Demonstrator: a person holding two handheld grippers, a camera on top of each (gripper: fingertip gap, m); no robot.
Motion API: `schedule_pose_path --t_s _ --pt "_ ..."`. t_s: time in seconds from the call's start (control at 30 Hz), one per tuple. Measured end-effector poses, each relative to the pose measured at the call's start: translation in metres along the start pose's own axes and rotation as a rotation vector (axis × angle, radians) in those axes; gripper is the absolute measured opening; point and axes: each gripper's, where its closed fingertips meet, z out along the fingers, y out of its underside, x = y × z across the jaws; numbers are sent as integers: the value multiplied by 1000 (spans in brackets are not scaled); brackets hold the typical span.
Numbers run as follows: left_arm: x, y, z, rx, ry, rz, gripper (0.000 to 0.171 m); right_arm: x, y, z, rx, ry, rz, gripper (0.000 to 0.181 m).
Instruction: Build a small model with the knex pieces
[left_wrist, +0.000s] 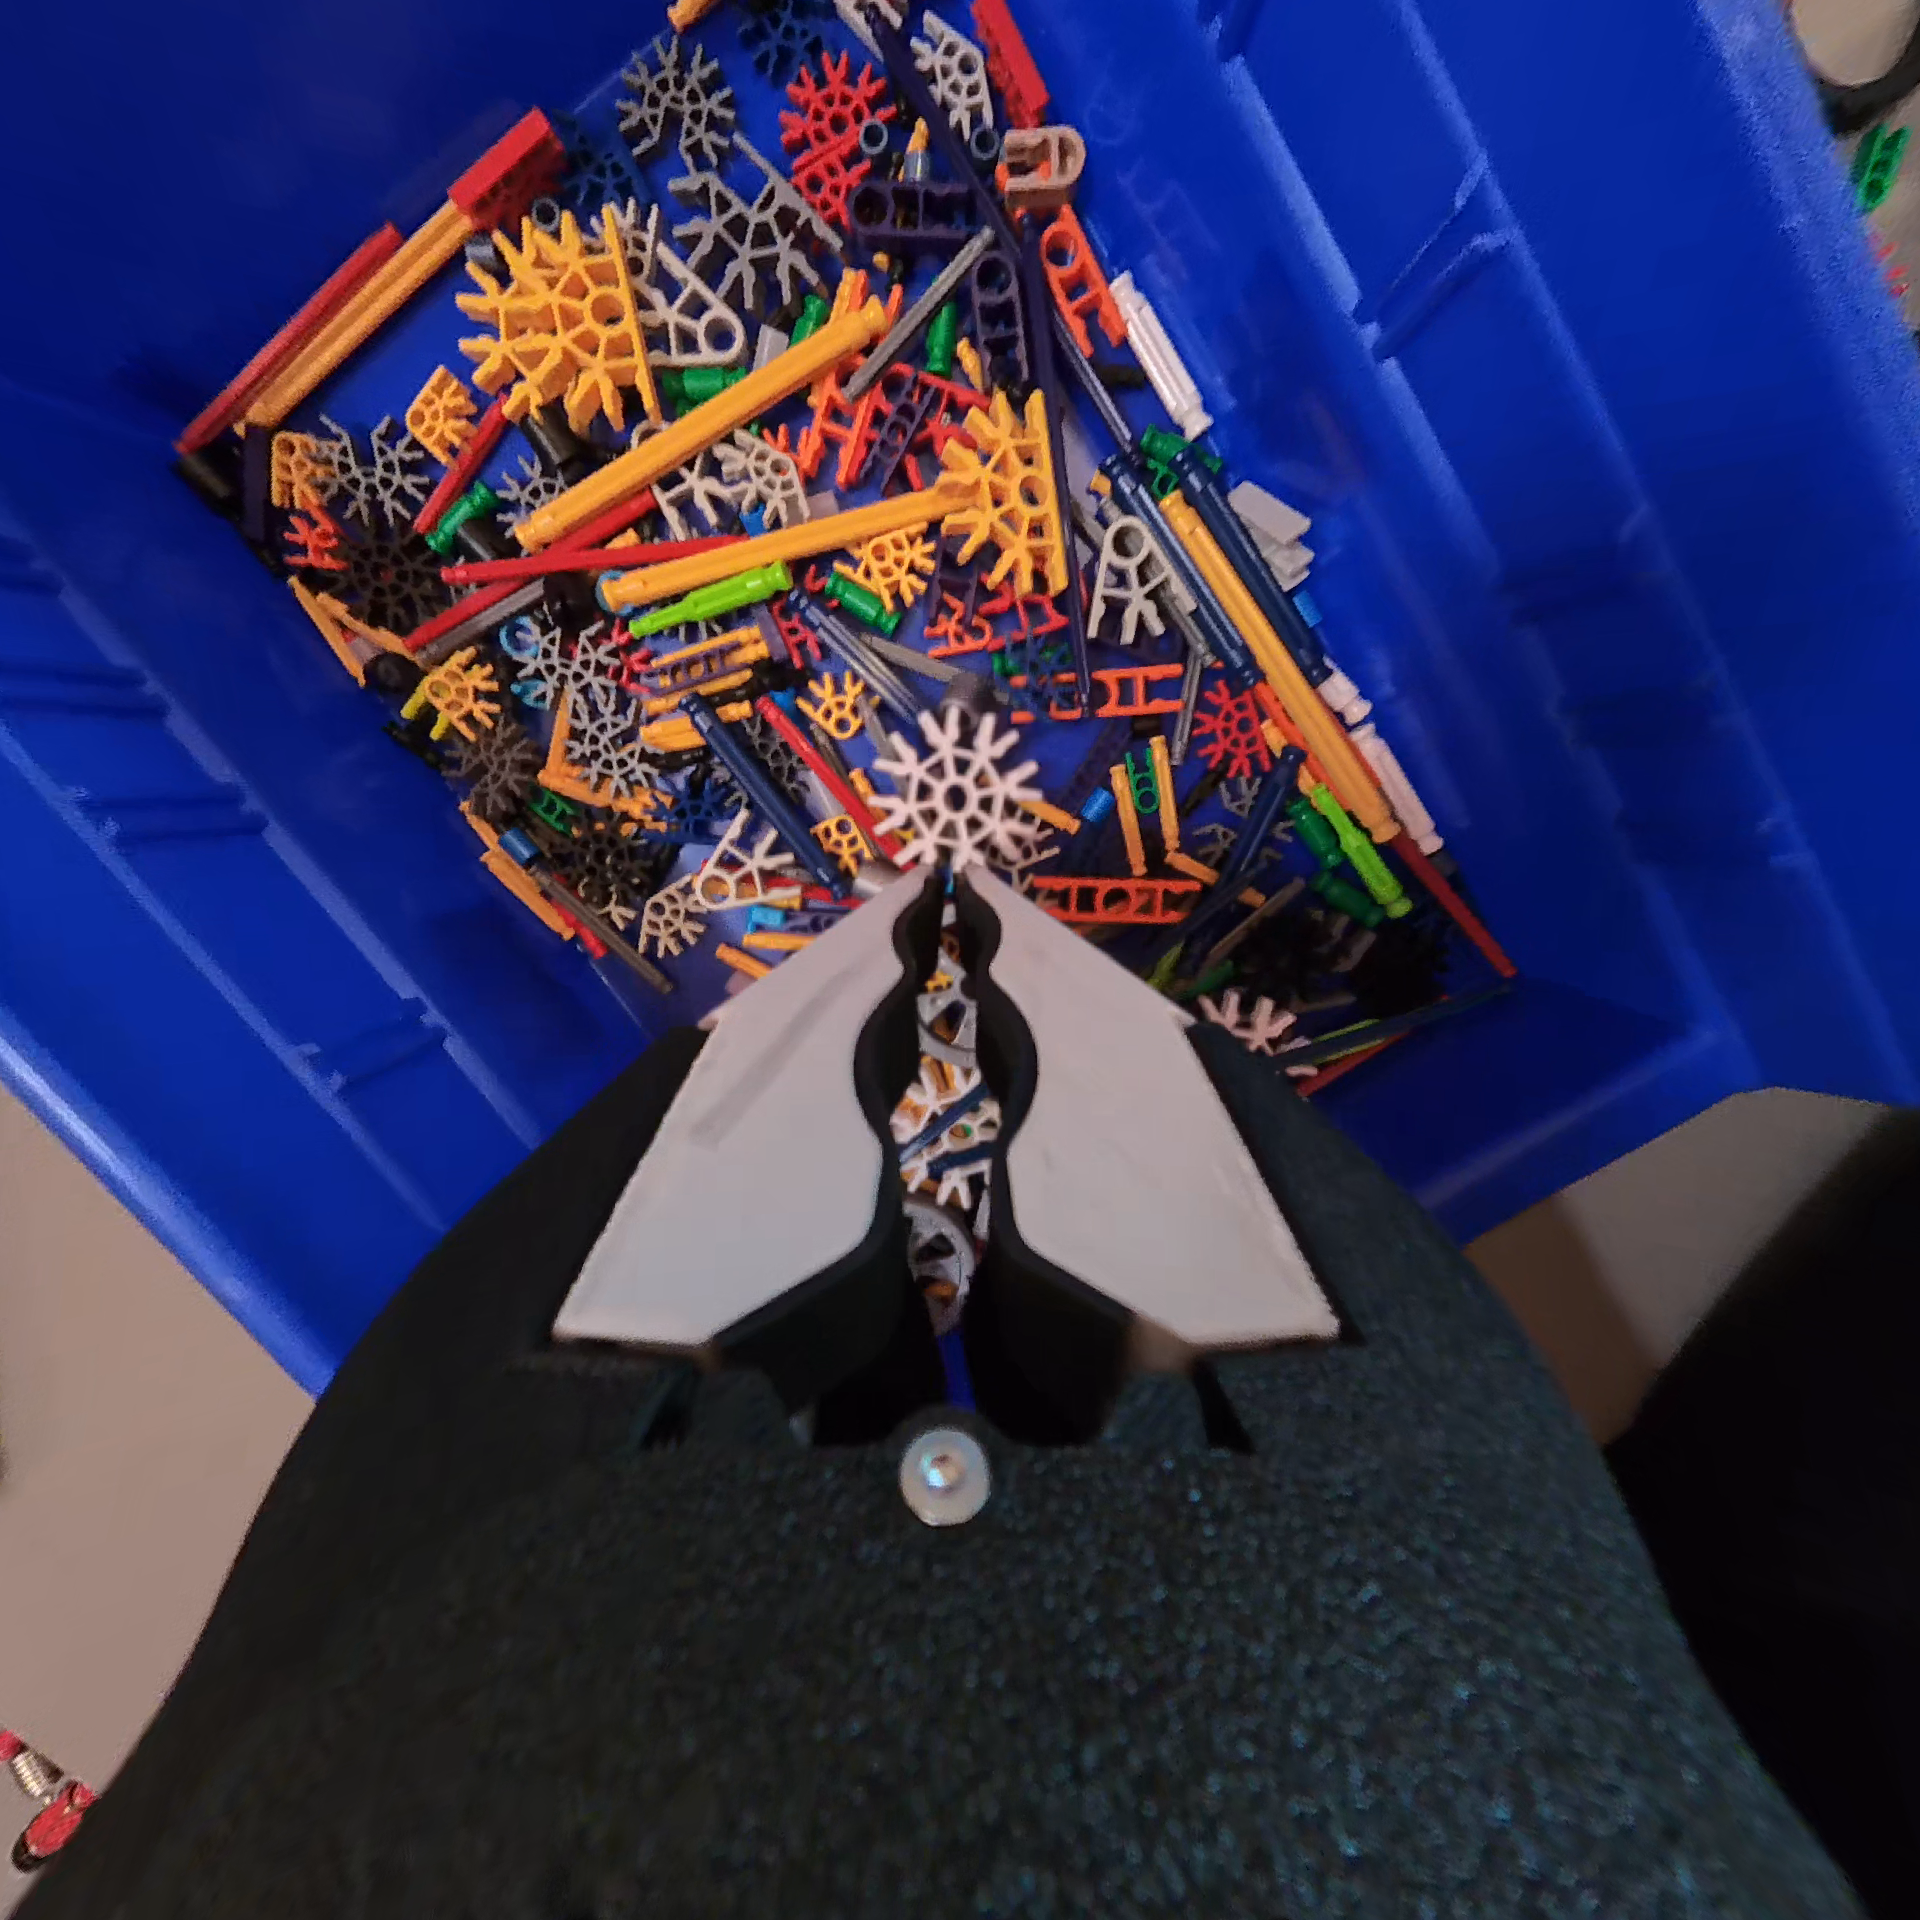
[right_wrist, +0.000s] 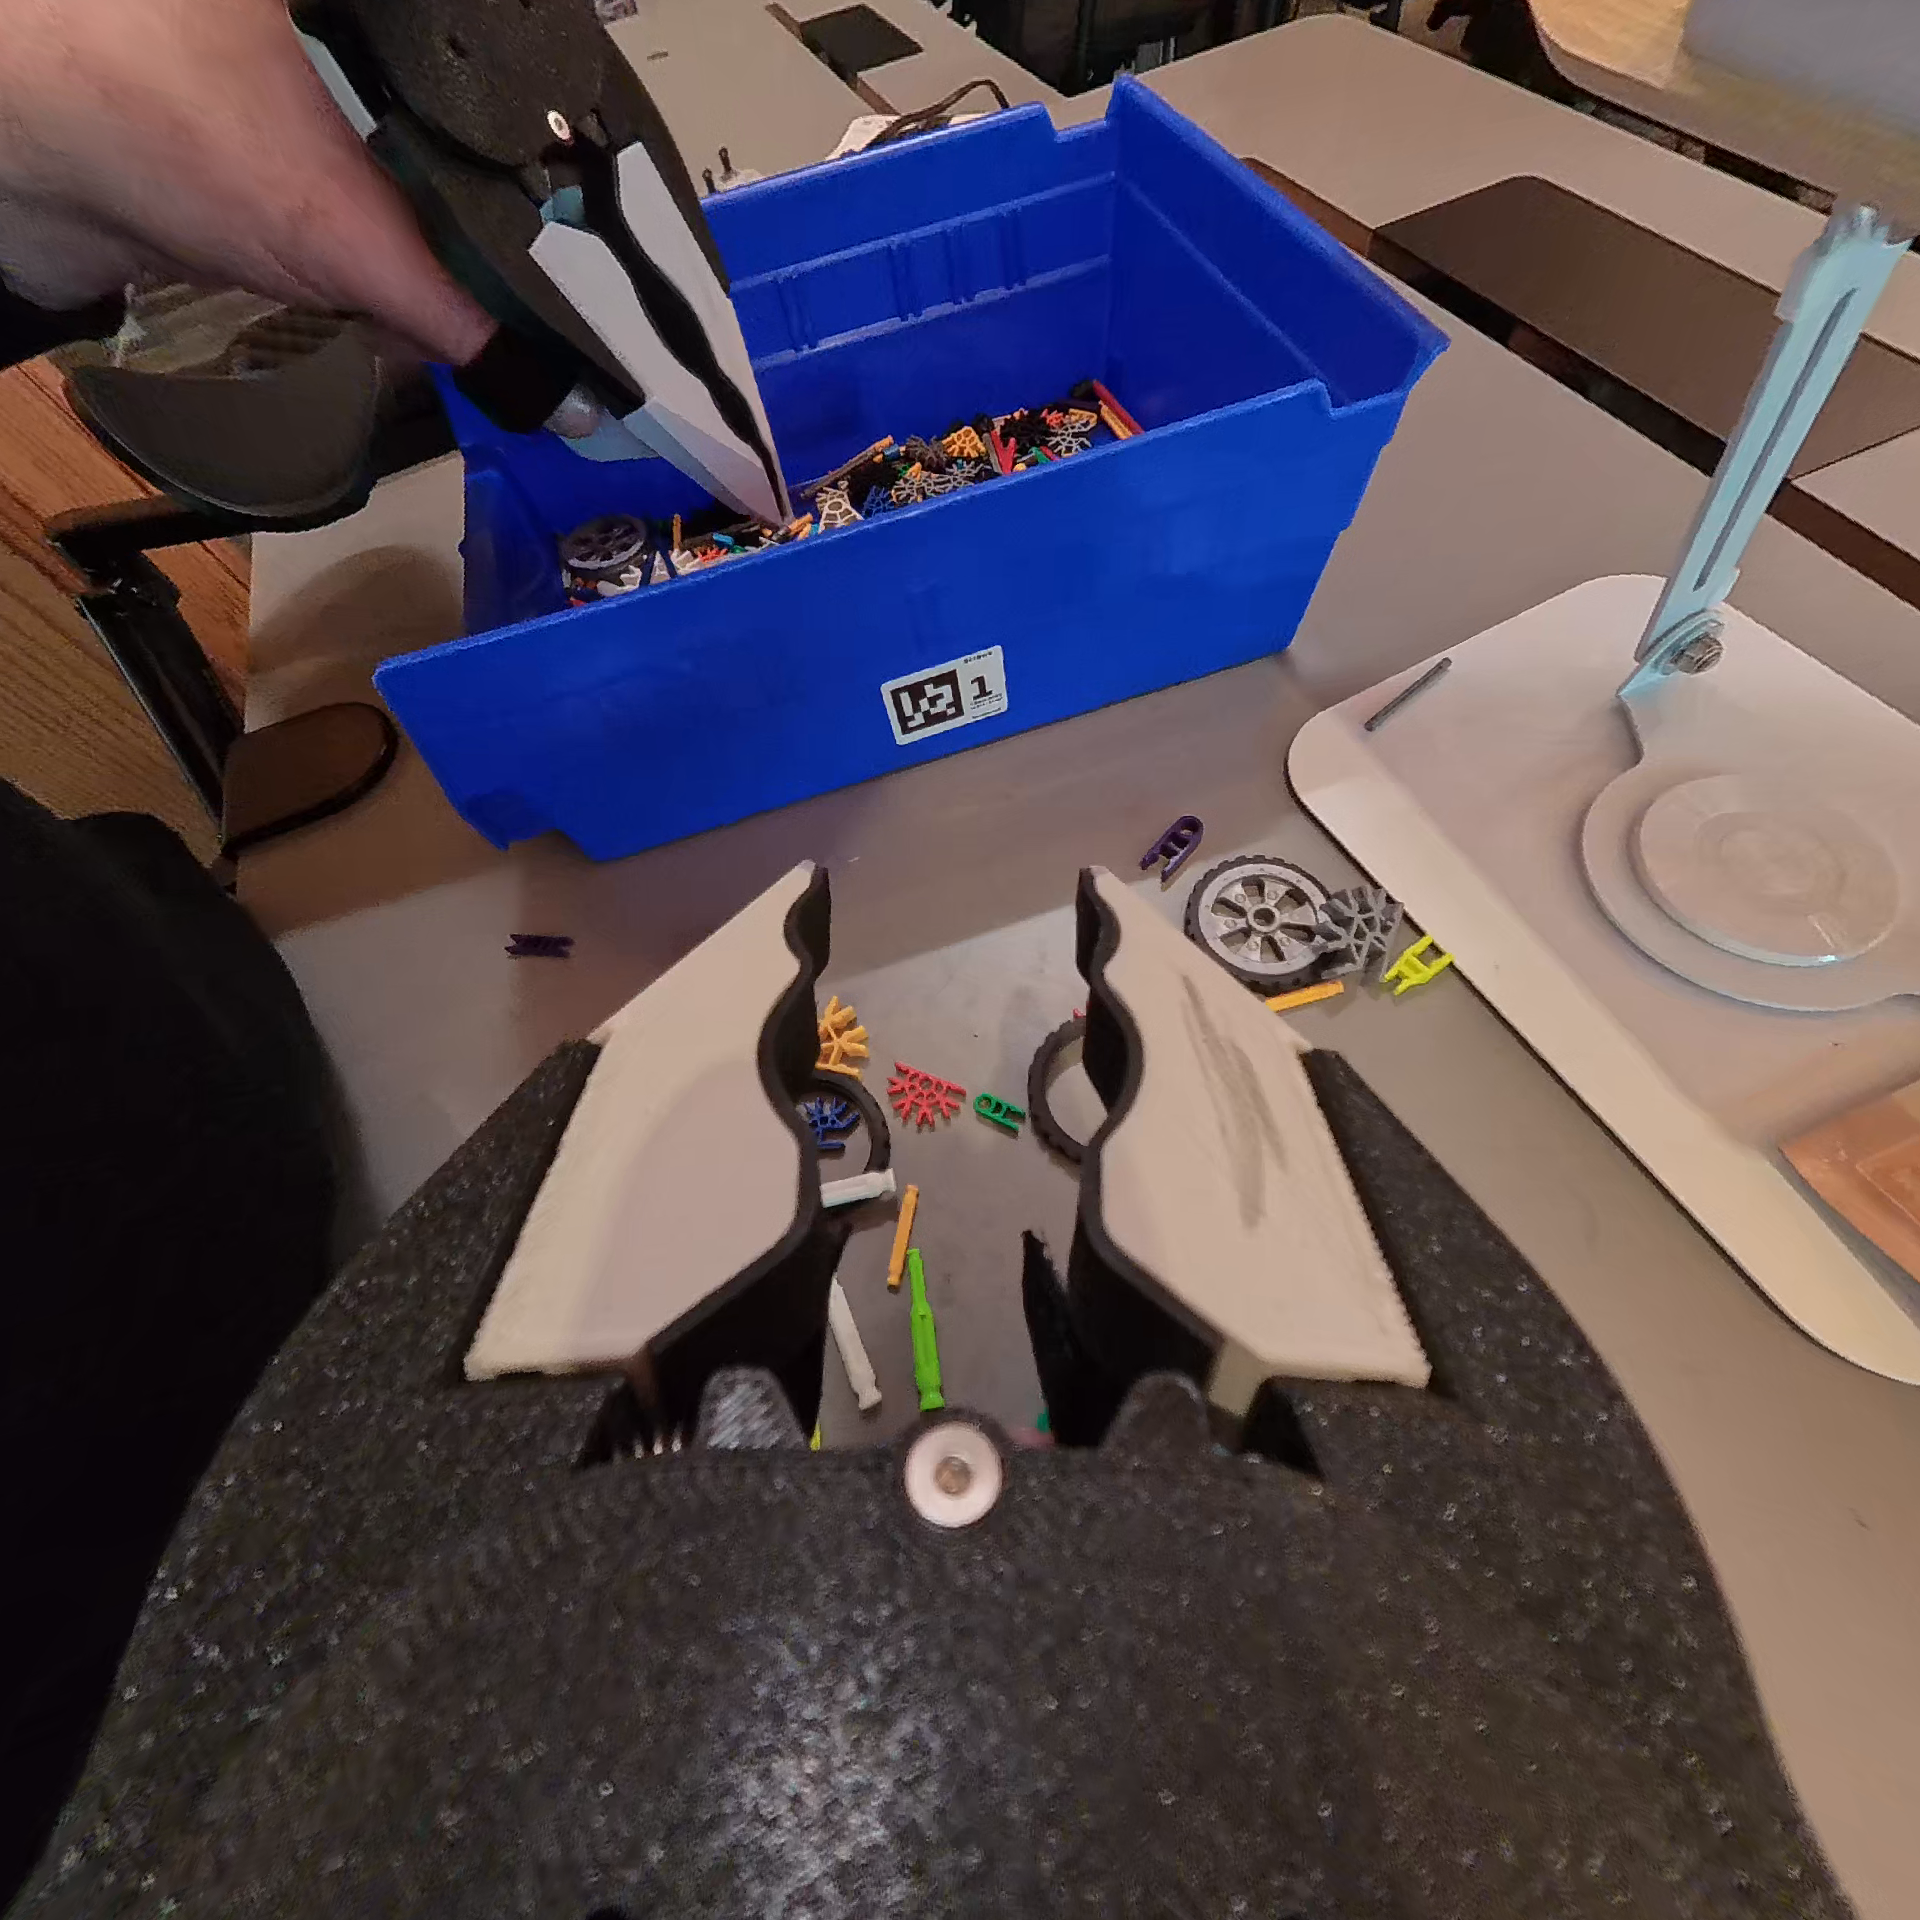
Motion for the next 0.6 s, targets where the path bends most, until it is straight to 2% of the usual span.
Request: schedule_pose_path --t_s 0.17,0.27,0.6 --pt "1 9 -1 -1 7 -24 2 -5 -5 7 -7 -20 -14 47" --pt "4 9 1 13 16 -33 10 -8 -6 11 -17 -32 -20 47" --pt "22 -16 21 71 67 27 35 -12 -8 17 -37 -49 -31 47"
